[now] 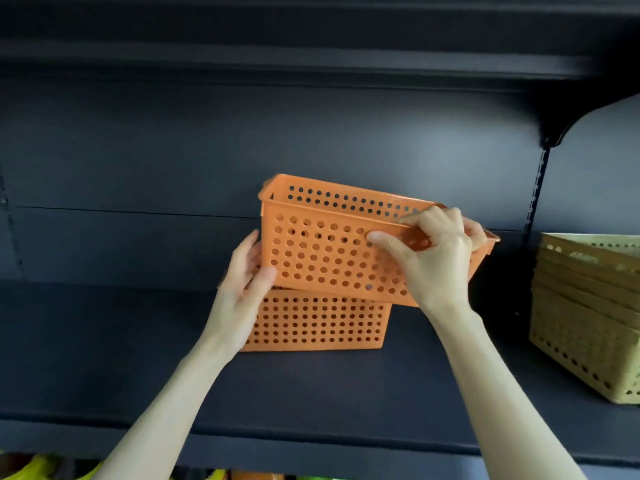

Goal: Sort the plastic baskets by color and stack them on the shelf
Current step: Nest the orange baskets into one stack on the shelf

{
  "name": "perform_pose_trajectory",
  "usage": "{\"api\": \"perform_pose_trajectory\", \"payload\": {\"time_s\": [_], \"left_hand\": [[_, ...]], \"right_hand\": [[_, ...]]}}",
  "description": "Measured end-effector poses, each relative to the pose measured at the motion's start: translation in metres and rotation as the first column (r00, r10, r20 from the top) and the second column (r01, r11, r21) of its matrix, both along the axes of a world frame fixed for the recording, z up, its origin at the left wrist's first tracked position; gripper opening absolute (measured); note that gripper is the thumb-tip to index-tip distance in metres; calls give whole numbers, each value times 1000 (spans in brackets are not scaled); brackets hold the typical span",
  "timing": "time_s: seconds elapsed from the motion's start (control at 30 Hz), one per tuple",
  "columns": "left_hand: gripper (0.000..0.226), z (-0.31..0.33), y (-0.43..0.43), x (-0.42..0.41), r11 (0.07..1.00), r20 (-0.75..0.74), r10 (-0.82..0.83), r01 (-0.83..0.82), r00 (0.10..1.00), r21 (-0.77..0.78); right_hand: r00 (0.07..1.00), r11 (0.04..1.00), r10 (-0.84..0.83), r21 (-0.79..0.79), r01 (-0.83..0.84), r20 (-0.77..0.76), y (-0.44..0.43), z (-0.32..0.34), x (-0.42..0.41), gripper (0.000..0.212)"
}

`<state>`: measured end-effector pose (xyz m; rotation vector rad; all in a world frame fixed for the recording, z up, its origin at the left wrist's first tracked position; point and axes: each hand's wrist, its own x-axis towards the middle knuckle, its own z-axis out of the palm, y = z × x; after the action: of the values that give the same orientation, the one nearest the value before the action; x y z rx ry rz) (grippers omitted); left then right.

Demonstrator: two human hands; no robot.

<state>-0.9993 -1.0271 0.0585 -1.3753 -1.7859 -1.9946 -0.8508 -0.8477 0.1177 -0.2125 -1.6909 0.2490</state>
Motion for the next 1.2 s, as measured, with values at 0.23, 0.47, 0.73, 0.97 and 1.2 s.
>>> {"api": "perform_pose_trajectory", "payload": {"time_s": [0.23,0.47,0.73,0.97,1.2], "left_hand": [[72,8,9,-40,964,-61,264,-265,963,-17],[61,-27,7,-58,946,3,318,-317,948,-71],[40,-39,9,-55,928,203,372,-363,906,-83],[42,-31,24,-45,946,304,320,-318,898,-56],[55,-30,19,-44,961,319,273,-241,907,-137]], "right_hand": [[996,997,65,35,-68,66,1,5,-62,33],[969,990,138,-52,-130,202,6,-24,-83,31],[900,990,99,-129,-48,424,14,-66,-72,35],[876,880,189,-472,49,444,38,-76,-52,57],[839,920,51,-352,171,542,34,-74,-47,51]]}}
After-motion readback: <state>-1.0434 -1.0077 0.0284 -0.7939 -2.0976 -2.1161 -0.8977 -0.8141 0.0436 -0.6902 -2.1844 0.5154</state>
